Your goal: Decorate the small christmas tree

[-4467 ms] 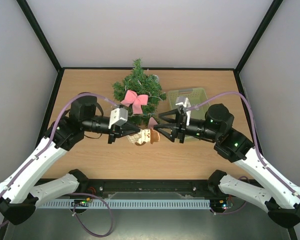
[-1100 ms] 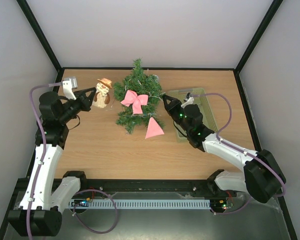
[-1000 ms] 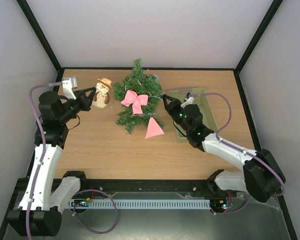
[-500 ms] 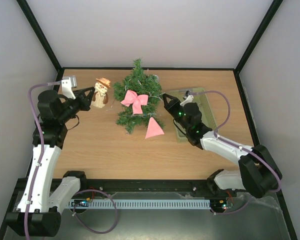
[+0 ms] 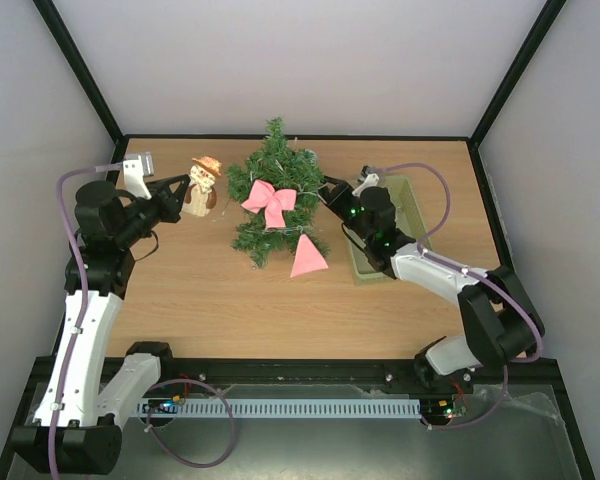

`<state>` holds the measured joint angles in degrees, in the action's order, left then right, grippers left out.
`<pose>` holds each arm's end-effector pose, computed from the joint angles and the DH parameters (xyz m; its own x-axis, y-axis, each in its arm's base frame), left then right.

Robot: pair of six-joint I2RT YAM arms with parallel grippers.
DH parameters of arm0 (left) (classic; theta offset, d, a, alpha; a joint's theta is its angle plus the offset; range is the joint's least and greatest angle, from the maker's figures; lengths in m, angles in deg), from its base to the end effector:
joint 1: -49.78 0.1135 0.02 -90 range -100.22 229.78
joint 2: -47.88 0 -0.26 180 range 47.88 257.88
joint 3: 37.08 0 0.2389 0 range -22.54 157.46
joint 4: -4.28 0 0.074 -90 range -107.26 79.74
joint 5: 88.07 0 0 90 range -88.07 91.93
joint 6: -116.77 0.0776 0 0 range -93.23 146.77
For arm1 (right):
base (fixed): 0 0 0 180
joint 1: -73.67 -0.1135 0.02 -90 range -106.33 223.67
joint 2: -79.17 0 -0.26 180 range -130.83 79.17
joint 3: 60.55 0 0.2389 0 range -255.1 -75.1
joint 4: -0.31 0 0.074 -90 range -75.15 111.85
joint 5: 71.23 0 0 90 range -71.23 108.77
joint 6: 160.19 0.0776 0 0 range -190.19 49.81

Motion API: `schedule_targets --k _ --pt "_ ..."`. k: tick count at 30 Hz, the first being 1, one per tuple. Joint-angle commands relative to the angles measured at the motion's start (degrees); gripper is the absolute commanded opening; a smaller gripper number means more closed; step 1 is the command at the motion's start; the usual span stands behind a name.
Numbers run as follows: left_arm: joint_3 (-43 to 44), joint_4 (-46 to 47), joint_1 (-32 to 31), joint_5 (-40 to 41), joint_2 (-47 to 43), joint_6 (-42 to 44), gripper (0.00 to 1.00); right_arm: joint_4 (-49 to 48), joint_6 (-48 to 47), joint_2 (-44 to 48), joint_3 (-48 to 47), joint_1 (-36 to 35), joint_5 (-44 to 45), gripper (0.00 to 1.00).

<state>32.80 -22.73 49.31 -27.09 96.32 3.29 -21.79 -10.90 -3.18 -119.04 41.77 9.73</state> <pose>0.2108 -0.0394 0.3816 -0.2842 -0.3461 -0.8941 0.4107 0.7987 -0.4397 0.2945 0.1976 0.2699 -0.5766 0.6412 -0.5063 -0.3122 0.3997 0.8618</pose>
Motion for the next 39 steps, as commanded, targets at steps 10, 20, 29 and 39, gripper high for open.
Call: schedule_targets --k 10,20,29,39 --pt "-0.1 -0.4 -0.3 0.0 -1.4 1.2 0.02 14.0 0.2 13.0 2.0 1.0 6.3 0.37" --pt "-1.2 1.5 -0.4 -1.8 -1.5 -0.6 0.02 3.7 17.1 17.1 10.8 1.0 -2.1 0.49" --pt "-2.2 3.1 -0.4 -2.9 -1.5 -1.7 0.02 -7.7 22.0 12.0 11.9 1.0 -6.6 0.43" --pt "-2.2 2.8 -0.4 -2.9 -1.5 -1.7 0.02 -10.9 20.8 8.9 10.9 1.0 -6.6 0.25"
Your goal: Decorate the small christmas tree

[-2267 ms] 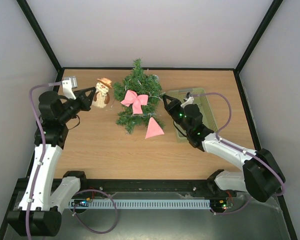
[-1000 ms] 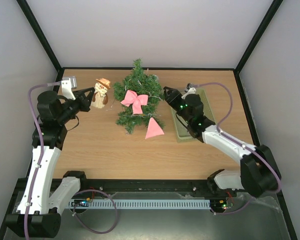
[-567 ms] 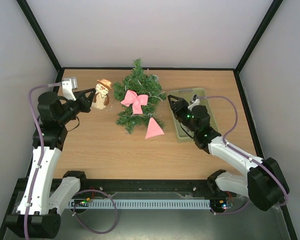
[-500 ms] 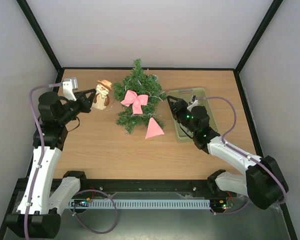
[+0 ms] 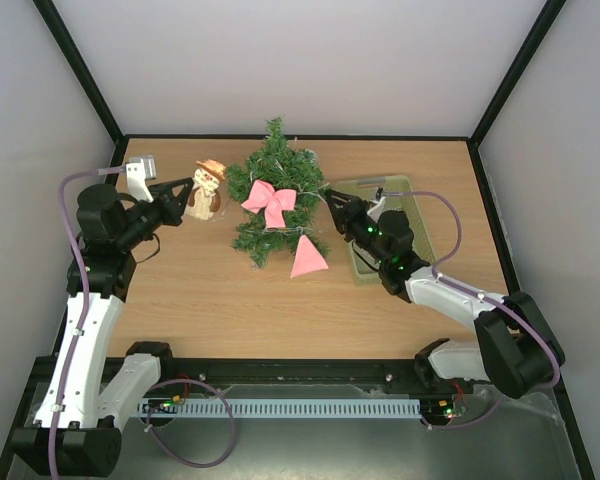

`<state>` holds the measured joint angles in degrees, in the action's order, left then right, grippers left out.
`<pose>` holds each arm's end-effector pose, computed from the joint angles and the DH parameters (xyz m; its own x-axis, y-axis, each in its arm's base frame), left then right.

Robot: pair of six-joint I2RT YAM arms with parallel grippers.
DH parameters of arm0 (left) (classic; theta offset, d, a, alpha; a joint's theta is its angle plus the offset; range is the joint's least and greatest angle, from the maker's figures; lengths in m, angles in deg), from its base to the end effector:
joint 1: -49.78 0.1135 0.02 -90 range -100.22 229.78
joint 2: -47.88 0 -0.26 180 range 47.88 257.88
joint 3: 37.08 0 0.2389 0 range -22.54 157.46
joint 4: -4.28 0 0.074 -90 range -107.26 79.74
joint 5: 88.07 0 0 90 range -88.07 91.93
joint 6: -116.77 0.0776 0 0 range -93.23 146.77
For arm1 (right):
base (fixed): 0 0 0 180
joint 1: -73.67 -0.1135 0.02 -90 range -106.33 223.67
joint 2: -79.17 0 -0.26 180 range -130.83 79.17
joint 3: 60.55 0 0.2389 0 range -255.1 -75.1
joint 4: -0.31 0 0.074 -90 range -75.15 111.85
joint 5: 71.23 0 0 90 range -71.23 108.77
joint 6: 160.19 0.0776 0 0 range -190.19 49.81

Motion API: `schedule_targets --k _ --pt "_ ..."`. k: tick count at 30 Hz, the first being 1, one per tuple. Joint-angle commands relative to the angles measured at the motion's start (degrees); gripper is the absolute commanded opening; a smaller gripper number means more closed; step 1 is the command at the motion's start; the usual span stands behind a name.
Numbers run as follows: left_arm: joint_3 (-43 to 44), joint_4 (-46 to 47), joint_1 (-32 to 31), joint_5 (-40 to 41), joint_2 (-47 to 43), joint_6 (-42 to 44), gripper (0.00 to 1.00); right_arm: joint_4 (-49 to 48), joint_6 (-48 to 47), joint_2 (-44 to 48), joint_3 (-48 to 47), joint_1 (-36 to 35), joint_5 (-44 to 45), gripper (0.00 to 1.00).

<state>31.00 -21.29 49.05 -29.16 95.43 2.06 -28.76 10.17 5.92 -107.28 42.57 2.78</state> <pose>0.2076 -0.0427 0.3768 -0.2994 -0.3542 -0.8860 0.4404 0.7724 -0.4576 0.2521 0.1770 0.2624 -0.7155 0.6752 -0.1794 -0.1602 0.0914 0.9829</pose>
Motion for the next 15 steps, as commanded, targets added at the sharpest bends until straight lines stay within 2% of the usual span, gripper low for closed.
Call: schedule_targets --k 1,6,15 --pt "-0.4 1.4 -0.1 -0.9 -0.6 -0.4 0.03 -3.9 -1.0 -0.2 -1.0 0.2 0.6 0.19" --pt "-0.6 1.3 -0.1 -1.1 -0.7 -0.4 0.02 -3.4 -4.7 -0.3 -1.8 0.2 2.9 0.02" --pt "-0.8 0.1 -0.1 -0.7 -1.1 0.9 0.02 -2.1 -10.5 -1.4 -3.8 0.2 4.2 0.02"
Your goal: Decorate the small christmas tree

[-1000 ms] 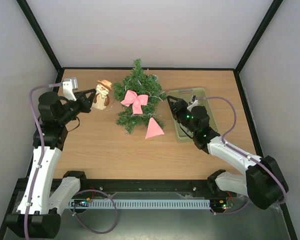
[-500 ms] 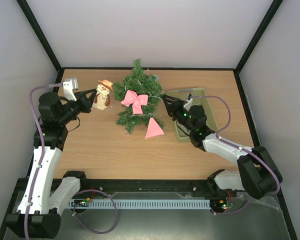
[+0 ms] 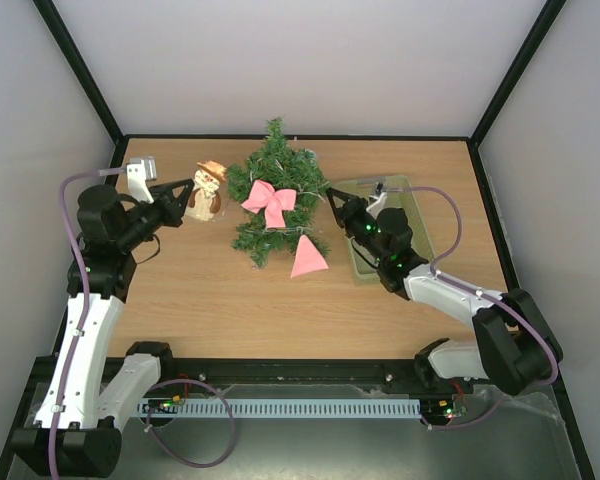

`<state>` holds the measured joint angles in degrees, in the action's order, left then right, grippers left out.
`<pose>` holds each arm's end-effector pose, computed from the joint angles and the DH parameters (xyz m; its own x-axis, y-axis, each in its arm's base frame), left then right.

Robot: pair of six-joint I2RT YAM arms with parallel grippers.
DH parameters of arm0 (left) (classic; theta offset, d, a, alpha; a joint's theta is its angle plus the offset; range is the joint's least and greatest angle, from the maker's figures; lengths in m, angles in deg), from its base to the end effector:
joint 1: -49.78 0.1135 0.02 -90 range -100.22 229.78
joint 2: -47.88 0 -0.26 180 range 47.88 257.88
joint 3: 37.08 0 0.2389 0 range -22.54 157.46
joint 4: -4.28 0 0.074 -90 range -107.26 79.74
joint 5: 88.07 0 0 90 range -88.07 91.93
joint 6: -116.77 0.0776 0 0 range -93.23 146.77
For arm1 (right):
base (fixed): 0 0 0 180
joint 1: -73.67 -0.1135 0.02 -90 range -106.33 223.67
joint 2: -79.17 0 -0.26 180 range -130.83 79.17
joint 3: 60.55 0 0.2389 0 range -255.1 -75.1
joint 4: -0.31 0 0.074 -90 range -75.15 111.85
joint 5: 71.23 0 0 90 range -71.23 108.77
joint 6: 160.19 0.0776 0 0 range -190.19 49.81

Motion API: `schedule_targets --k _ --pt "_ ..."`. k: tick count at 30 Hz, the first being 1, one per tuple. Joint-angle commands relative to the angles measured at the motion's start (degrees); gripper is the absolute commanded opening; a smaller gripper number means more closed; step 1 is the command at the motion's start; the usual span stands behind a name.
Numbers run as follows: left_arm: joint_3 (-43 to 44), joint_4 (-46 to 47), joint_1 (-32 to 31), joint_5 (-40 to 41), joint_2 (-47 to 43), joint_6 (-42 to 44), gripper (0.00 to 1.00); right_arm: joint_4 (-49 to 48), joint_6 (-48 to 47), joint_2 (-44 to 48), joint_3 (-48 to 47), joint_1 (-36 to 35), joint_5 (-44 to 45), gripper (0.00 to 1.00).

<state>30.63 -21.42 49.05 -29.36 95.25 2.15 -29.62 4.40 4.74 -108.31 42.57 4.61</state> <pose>0.2071 -0.0429 0.3747 -0.3049 -0.3521 -0.8849 0.4410 0.7713 -0.4589 0.2579 0.1778 0.2652 -0.6715 0.6866 -0.2787 -0.2356 0.1588 0.9588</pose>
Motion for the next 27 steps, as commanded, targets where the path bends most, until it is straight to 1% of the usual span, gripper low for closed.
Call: schedule_targets --k 1,5,12,17,22,27 --pt "-0.4 0.1 -0.1 -0.3 -0.9 0.9 0.03 -0.2 -5.6 -0.3 -3.2 0.2 2.7 0.02" --pt "0.0 -0.6 -0.3 0.5 -0.9 1.6 0.02 1.5 -8.9 -0.5 -4.7 0.5 3.9 0.02" --pt "0.4 -1.4 -0.5 0.3 -1.2 2.8 0.02 4.2 -12.5 -2.8 -8.7 2.4 3.1 0.02" --pt "-0.7 -0.3 -0.8 -2.7 -2.2 4.4 0.02 5.1 -14.0 -4.5 -10.8 3.6 1.8 0.02" --pt "-2.7 3.2 -0.9 -9.0 -2.8 3.3 0.02 6.9 -15.8 -5.7 -12.8 4.7 0.6 0.02" --pt "-2.2 2.4 -0.9 -8.6 -3.1 3.8 0.02 8.8 -17.9 -6.7 -15.0 5.3 -0.9 0.02"
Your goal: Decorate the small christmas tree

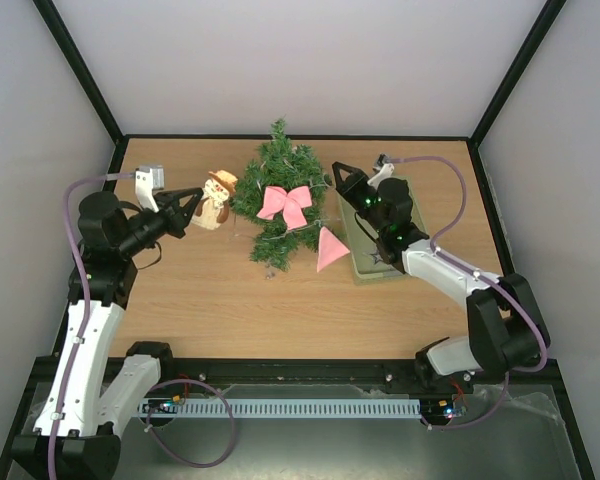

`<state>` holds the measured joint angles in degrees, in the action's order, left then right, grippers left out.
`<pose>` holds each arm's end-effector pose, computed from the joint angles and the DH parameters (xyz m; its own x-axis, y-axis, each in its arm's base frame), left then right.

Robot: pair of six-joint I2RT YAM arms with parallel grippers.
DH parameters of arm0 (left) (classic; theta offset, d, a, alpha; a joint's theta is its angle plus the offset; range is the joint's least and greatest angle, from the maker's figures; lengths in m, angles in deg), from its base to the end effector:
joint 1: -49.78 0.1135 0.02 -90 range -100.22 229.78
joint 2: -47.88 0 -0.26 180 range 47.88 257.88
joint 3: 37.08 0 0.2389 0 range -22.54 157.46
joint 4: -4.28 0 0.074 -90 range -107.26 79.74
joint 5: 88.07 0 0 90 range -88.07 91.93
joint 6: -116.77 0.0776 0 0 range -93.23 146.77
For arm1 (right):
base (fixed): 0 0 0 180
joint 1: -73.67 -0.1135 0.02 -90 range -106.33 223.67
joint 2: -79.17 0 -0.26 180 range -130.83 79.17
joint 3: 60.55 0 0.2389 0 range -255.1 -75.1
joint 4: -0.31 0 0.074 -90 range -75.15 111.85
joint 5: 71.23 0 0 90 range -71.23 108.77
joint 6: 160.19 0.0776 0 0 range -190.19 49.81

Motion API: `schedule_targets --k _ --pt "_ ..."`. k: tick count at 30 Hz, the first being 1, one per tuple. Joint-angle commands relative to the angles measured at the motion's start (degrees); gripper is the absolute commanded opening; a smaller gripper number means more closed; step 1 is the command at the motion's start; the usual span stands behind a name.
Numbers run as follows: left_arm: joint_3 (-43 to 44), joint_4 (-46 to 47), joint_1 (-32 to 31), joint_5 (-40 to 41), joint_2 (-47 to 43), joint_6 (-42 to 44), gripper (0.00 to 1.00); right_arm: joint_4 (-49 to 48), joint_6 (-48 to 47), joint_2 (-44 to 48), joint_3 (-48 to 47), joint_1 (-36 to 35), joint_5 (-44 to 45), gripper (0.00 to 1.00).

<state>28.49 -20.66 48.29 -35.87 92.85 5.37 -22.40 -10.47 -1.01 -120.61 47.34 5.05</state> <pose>0.1933 -0.0526 0.3711 -0.3008 -0.2806 -0.9115 0.5603 0.7214 -0.4070 0.3048 0.1714 0.2943 -0.5351 0.6712 -0.5130 -0.3593 0.3687 0.8573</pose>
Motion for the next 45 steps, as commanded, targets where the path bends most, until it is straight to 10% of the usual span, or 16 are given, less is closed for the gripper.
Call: schedule_targets --k 1,17,28,36,45 --pt "0.3 1.1 -0.2 -1.7 -0.4 0.4 0.03 1.9 -3.2 -1.1 -3.0 0.6 -1.6 0.02" --pt "6.4 4.9 -0.3 -12.3 -0.6 -0.9 0.02 37.8 -21.2 19.3 -10.0 0.6 0.9 0.47" --pt "8.0 10.2 1.4 -25.1 6.1 -6.9 0.02 34.4 -22.9 30.7 -7.8 0.6 -12.8 0.64" --pt "2.9 27.2 5.1 -34.4 8.4 -21.4 0.02 36.0 -24.6 31.8 -7.3 0.7 -16.9 0.66" --pt "0.1 7.7 0.8 -29.1 1.8 -10.5 0.02 30.6 -19.5 36.2 -1.0 -7.3 -17.7 0.56"
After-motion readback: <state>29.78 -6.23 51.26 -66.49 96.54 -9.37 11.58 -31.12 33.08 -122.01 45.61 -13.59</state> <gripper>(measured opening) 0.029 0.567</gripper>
